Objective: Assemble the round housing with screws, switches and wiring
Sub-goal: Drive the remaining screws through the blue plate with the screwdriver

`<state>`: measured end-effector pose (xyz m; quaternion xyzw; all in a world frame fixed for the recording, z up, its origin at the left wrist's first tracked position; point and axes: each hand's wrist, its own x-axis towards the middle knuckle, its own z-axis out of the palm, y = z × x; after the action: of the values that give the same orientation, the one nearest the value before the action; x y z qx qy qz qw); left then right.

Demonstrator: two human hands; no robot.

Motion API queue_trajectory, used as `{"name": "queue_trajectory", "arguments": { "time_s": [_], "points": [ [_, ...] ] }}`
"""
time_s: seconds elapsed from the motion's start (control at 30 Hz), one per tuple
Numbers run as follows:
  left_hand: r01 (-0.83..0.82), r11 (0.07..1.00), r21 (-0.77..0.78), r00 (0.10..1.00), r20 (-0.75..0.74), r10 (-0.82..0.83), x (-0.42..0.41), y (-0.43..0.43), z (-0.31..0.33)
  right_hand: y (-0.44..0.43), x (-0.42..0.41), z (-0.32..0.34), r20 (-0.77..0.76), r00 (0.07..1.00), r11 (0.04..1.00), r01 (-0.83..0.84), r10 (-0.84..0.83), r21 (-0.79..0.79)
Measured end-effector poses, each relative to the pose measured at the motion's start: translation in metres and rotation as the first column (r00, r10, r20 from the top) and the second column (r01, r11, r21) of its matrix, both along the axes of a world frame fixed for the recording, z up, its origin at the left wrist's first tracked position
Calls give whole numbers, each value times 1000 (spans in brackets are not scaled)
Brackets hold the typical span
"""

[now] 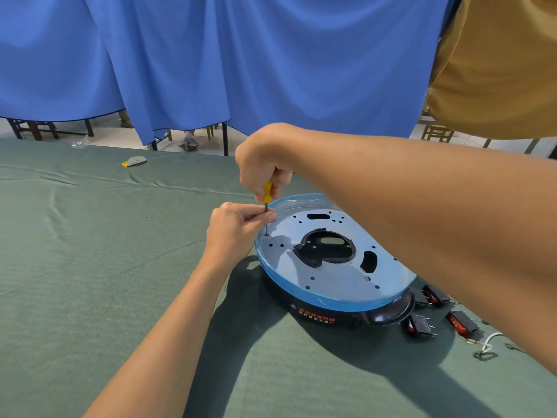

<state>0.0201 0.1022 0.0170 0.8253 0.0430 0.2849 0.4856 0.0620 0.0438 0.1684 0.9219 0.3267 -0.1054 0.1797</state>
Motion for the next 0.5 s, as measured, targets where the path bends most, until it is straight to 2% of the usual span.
{"name": "queue_trajectory", "arguments": {
  "time_s": [0.17,0.3,0.37,0.43,0.5],
  "points": [
    [7,999,-41,1000,5,-7,-1,-2,1,1,-3,-1,-80,983,985,169,-167,19],
    [93,993,-72,996,1,-93,-2,3,0,-14,-7,0,-125,971,973,215,-203,86],
    [160,978,-132,987,-8,-162,-2,9,0,-31,-5,0,-145,971,963,213,-190,164],
    [158,969,-188,984,-48,-170,-1,13,2,-56,-1,-5,-188,964,927,238,-188,291],
    [71,970,-234,979,-170,-113,0,13,5,-82,5,-14,-250,939,803,332,-235,495]
  ]
}}
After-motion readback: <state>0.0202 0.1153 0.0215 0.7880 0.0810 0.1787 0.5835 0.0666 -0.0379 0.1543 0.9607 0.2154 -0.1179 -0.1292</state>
